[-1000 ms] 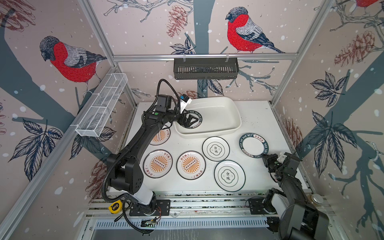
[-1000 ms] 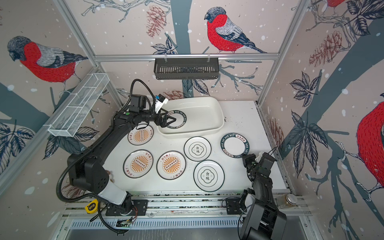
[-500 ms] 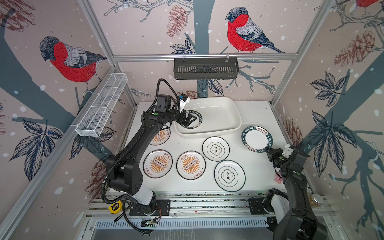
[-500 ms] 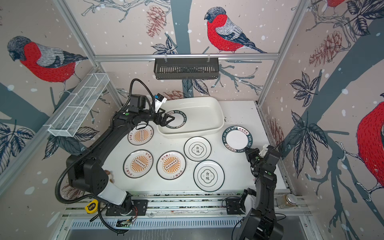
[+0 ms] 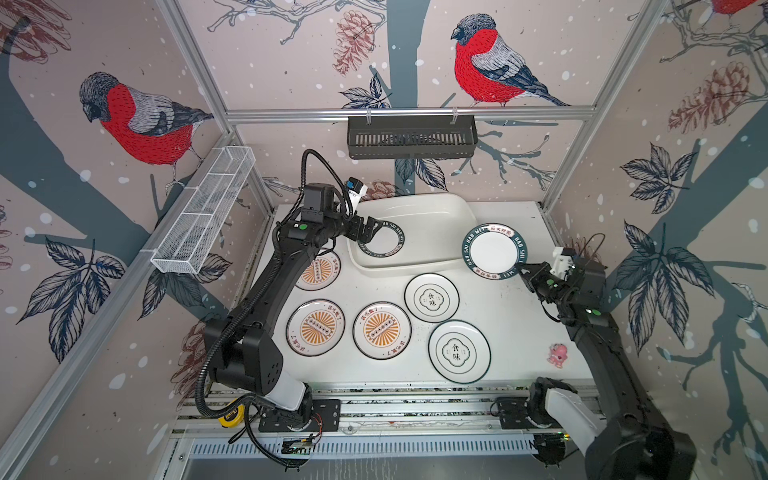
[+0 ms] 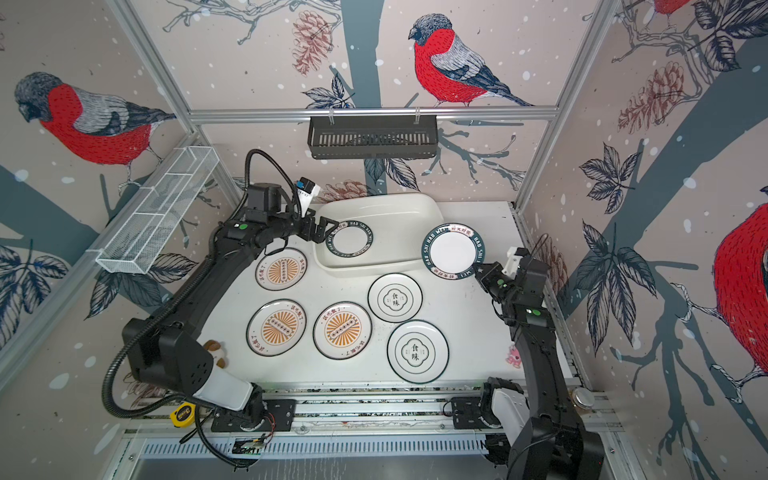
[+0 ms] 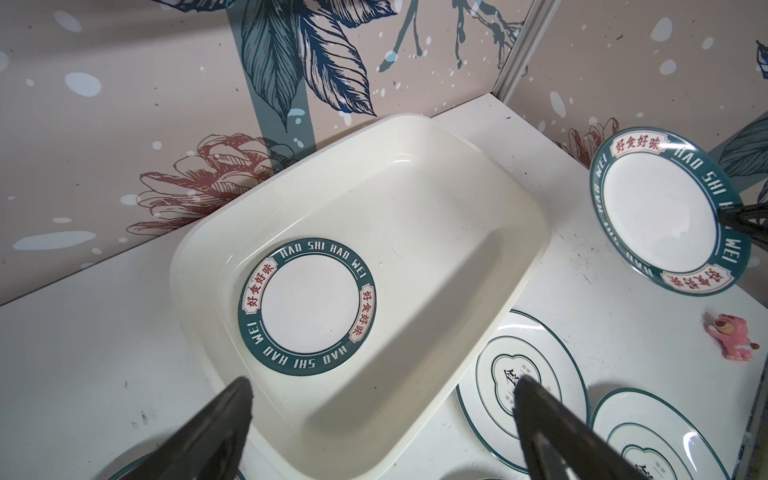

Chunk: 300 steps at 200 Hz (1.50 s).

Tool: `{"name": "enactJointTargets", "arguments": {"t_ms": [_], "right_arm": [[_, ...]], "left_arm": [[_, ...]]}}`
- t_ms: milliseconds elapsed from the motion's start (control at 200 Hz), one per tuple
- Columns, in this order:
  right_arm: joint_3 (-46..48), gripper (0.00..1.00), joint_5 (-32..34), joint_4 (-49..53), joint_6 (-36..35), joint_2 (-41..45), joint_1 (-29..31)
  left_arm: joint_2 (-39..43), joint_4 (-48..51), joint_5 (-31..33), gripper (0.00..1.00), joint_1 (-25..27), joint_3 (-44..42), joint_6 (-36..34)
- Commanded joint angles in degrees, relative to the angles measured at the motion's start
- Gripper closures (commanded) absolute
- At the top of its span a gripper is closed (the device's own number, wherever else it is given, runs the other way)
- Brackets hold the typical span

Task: Place the plates into the plastic bin on the countertop
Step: 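Lift the green-rimmed plate with the right gripper over the bin, then lower the plate onto the plate in the bin with the right gripper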

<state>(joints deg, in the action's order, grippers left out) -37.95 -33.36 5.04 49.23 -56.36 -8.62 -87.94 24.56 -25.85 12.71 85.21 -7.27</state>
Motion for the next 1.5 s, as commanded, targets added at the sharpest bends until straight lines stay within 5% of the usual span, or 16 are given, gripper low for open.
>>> {"name": "enactJointTargets", "arguments": {"t_ms": [0, 335, 710, 1496], "right_arm": [[-4.1, 0.99, 4.0, -4.8, -0.8, -5.0, 5.6], [-18.0, 0.99, 7.1, -11.3, -2.2, -25.2, 19.7], [-31.1, 0.99, 6.7, -14.7, -3.7, -43.7, 27.5], [-63.4, 0.98, 3.2, -6.4, -6.8, -74.7, 33.9]], "left_arm": [[0.8, -1.0, -0.5, 0.03, -1.3, 0.5, 0.8], [3.9, 1.0, -1.8, 0.03, -3.7, -0.1, -0.9], [6.5, 2.3, -2.5, 0.03, -3.7, -2.3, -2.8], [5.9, 2.0, -4.6, 0.03, -3.7, -2.6, -2.5]]}}
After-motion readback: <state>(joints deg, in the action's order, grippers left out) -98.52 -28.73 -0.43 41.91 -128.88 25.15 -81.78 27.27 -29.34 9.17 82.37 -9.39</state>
